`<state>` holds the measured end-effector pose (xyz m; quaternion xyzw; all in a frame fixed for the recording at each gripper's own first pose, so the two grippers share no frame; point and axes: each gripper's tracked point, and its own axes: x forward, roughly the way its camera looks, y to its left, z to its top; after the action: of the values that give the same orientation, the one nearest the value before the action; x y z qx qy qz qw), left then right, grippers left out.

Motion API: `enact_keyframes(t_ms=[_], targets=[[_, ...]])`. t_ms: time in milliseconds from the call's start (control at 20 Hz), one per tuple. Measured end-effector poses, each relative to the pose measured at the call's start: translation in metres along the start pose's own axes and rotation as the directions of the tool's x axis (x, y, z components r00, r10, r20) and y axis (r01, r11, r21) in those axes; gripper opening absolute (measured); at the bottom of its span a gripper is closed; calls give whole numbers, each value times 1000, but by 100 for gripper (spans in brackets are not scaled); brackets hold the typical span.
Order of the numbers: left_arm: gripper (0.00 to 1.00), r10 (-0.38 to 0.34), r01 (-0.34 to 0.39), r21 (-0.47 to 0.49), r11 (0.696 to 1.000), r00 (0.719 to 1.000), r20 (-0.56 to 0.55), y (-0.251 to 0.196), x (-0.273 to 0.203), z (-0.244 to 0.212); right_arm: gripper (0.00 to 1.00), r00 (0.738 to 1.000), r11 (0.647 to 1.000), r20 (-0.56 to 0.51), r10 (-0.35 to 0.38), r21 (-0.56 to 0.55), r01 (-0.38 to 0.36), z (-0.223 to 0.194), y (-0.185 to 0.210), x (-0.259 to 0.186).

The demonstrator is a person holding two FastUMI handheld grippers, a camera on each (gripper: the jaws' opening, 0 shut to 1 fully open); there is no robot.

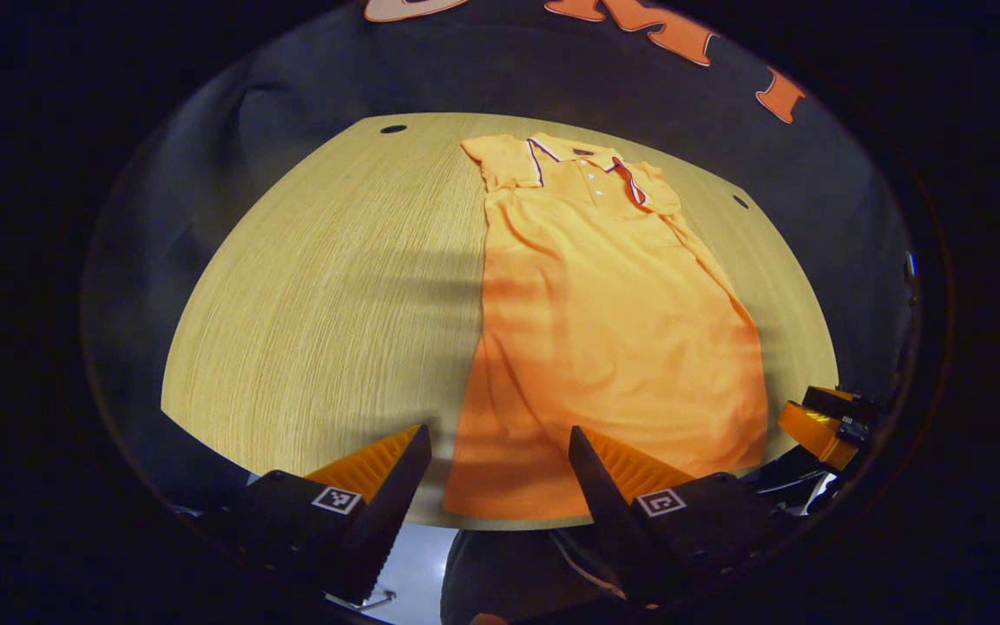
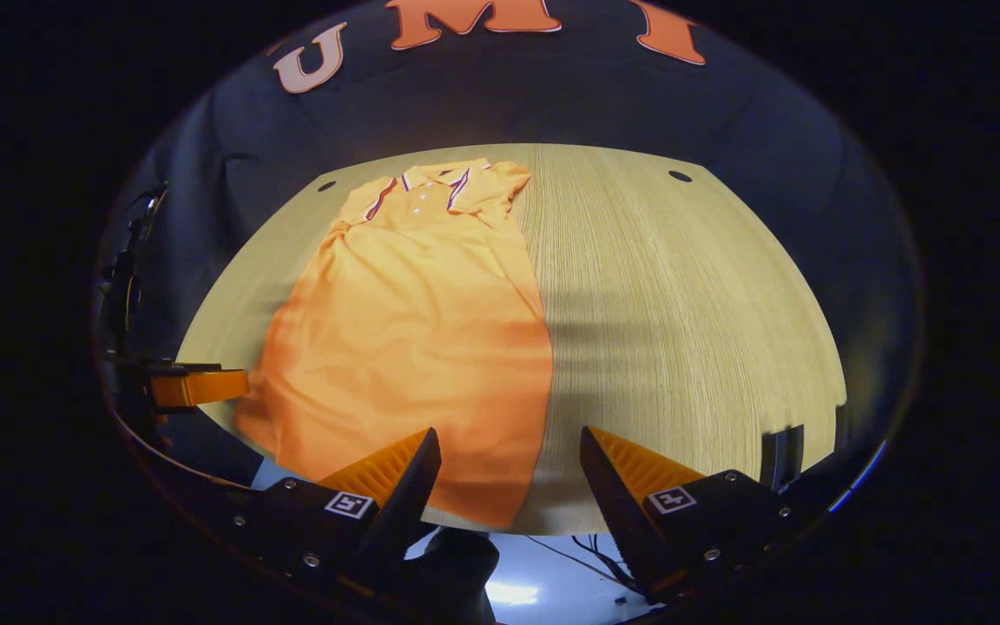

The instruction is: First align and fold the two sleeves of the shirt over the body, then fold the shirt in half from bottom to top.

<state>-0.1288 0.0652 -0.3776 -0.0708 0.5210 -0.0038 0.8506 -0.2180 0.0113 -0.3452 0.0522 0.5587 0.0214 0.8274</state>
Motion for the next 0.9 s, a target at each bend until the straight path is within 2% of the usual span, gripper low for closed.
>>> enact_keyframes(t_ms=[300, 500, 650, 850, 900], targets=[[99, 7, -4, 29, 1000, 996, -90, 1, 8, -22, 98, 999, 1000, -40, 18, 4, -18, -12, 5, 5], [99, 26, -19, 50, 999, 989, -147, 4, 14, -34, 98, 993, 999, -115, 23, -24, -26, -32, 9, 10], [99, 11, -3, 46, 999, 984, -179, 2, 20, -41, 98, 986, 999, -166, 26, -28, -32, -45, 13, 14], [96, 79, -52, 143, 988, 978, -191, 8, 24, -42, 96, 975, 999, -222, 12, -31, -19, -58, 13, 20], [96, 75, -45, 164, 985, 981, -181, 4, 23, -40, 91, 977, 999, -213, -1, -32, -6, -56, 11, 24]])
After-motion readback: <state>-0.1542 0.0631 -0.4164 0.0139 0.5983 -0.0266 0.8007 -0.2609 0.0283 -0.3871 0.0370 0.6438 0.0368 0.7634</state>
